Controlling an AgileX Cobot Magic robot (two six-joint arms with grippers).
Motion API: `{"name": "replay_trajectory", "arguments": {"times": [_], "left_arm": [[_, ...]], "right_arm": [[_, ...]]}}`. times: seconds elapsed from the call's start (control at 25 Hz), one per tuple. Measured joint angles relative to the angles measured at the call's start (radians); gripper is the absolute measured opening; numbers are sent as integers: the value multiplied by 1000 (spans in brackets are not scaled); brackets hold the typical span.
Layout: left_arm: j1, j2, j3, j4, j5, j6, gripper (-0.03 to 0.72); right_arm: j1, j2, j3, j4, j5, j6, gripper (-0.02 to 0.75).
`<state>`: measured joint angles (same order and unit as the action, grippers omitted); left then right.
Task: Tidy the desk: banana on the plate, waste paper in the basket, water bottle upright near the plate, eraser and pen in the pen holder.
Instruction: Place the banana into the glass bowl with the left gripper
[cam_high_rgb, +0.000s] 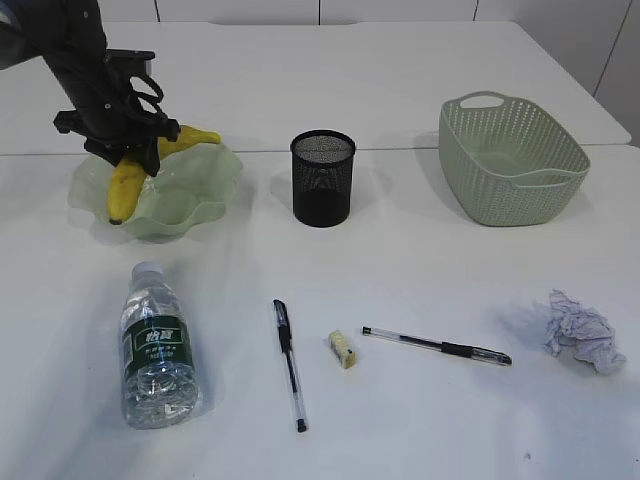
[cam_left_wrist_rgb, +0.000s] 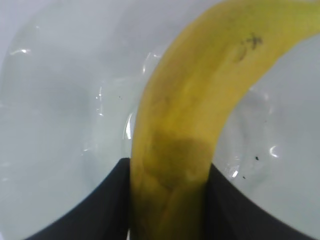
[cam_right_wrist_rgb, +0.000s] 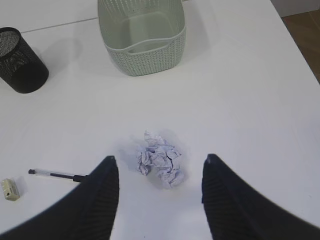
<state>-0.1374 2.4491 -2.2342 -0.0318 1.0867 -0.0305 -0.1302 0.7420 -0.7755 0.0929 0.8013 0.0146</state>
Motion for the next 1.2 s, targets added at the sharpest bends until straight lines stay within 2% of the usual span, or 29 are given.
{"name": "replay_trajectory", "arguments": {"times": [0.68, 1.0, 1.2], "left_arm": [[0, 0, 0, -7, 0, 0, 276], [0, 0, 0, -21, 0, 0, 343], [0, 0, 0, -23, 0, 0, 351]], "right_arm": [[0, 0, 0, 7, -4, 0, 400], [0, 0, 0, 14, -4, 0, 400], [0, 0, 0, 15, -4, 0, 400]]}}
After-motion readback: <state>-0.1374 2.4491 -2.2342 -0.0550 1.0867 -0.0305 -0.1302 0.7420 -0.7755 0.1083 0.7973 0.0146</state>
